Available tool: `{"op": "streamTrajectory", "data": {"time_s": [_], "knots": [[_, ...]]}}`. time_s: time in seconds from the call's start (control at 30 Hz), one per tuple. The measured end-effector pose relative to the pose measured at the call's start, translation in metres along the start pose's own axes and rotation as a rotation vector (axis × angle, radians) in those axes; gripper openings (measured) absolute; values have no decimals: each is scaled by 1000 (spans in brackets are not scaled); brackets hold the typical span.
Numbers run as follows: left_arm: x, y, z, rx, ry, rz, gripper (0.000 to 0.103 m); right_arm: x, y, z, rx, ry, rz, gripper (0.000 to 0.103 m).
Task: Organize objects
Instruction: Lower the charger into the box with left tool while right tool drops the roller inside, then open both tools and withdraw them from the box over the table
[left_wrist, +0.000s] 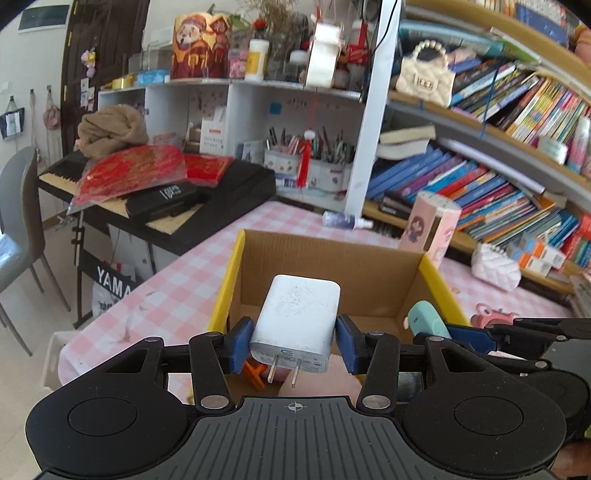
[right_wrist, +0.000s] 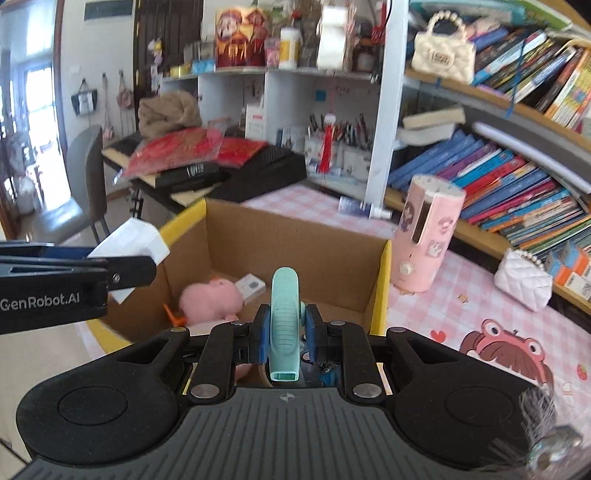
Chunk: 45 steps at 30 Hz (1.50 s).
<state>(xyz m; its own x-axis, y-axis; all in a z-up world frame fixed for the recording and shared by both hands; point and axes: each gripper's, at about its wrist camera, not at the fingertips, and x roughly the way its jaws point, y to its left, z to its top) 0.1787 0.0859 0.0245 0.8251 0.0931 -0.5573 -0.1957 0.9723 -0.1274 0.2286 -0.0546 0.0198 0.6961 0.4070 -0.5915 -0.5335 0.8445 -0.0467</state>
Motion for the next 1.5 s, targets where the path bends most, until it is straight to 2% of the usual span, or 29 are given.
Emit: {"op": "streamTrajectory", "data": {"time_s": [0.37, 0.6, 0.67, 0.77, 0.97, 1.23, 1.4, 1.5], "knots": [[45, -7, -5, 12, 113, 21, 47, 48, 1, -11, -94, 132, 31, 18], [59, -11, -11, 13, 173, 6, 47, 58, 0, -11, -95, 157, 44, 18], [58, -12, -13, 14, 171, -1, 43, 57, 0, -11, -96, 160, 42, 18], [53, -13, -11, 14, 146, -15, 43, 54, 0, -11, -83, 160, 35, 18], [26, -16, -10, 21, 79, -33, 45, 26, 0, -14, -50, 106, 6, 19], [-34, -24, -17, 45, -10, -79, 50, -37, 2, -26, 42, 1, -62, 21], [-68, -28, -29, 61, -31, -103, 52, -77, 9, -43, 108, -41, -122, 21], [-83, -30, -40, 82, -38, -103, 57, -98, 14, -57, 147, -47, -167, 23]]}}
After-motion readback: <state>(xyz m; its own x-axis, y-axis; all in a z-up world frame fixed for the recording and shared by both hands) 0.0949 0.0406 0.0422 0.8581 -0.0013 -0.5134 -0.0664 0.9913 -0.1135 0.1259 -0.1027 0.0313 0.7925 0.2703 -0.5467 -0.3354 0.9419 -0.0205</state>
